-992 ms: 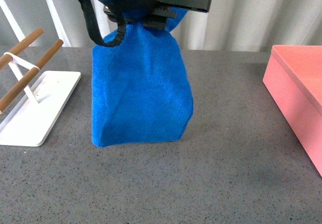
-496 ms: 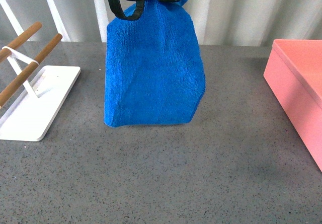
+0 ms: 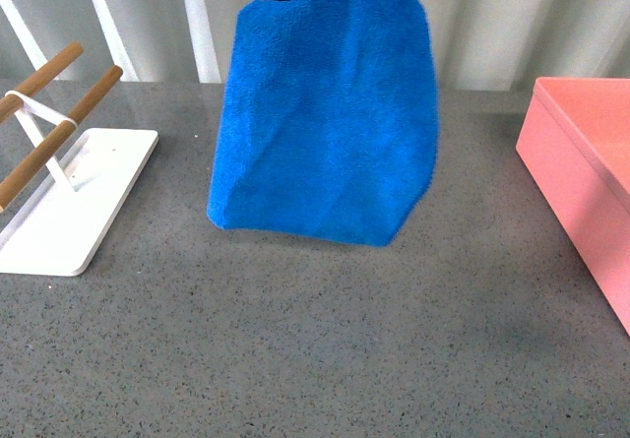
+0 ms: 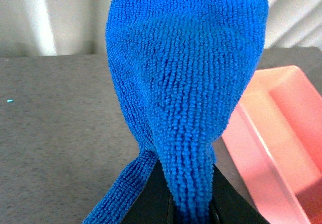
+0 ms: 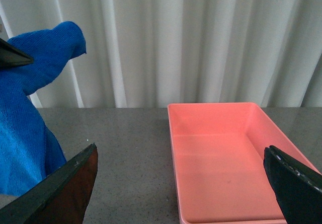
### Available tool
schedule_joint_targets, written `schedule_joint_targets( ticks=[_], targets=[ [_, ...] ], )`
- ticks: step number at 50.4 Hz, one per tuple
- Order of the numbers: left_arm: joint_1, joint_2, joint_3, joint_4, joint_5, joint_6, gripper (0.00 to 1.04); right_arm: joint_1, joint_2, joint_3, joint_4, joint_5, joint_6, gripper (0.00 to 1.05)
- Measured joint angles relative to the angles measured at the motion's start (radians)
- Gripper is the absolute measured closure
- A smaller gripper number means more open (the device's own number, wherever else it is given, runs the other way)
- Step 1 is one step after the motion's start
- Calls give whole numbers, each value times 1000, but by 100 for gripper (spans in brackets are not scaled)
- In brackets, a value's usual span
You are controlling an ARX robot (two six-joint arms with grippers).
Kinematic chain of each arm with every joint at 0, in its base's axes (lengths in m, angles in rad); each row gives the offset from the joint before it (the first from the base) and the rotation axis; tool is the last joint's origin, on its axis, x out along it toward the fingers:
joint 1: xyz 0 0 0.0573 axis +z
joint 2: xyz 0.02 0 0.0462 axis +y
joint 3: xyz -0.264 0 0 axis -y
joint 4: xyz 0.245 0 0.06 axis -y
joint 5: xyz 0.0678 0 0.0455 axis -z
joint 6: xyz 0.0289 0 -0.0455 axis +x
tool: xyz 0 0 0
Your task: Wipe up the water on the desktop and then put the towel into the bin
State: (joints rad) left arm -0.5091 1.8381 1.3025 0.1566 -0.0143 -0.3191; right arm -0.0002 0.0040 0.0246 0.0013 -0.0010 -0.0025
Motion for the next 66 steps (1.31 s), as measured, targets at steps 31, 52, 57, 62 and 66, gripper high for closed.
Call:
schedule_joint_targets(
  ticks=[31,52,57,62,66],
  targets=[
    [-15,-41,-123,164,214,-52,100,-119,220,69,-110,-361,-95,7],
    [-11,-3,-76,129,140,-49,100,-143,1156,527,256,-541,-73,7],
    [-4,12,-57,114,125,-51,100,-73,1201,546,201,-583,-95,7],
    [3,18,-42,98,111,-61,100,11,1237,534,226,-595,-141,7],
    [7,18,-39,95,96,-71,100,59,1269,525,256,-575,-178,7]
  ],
)
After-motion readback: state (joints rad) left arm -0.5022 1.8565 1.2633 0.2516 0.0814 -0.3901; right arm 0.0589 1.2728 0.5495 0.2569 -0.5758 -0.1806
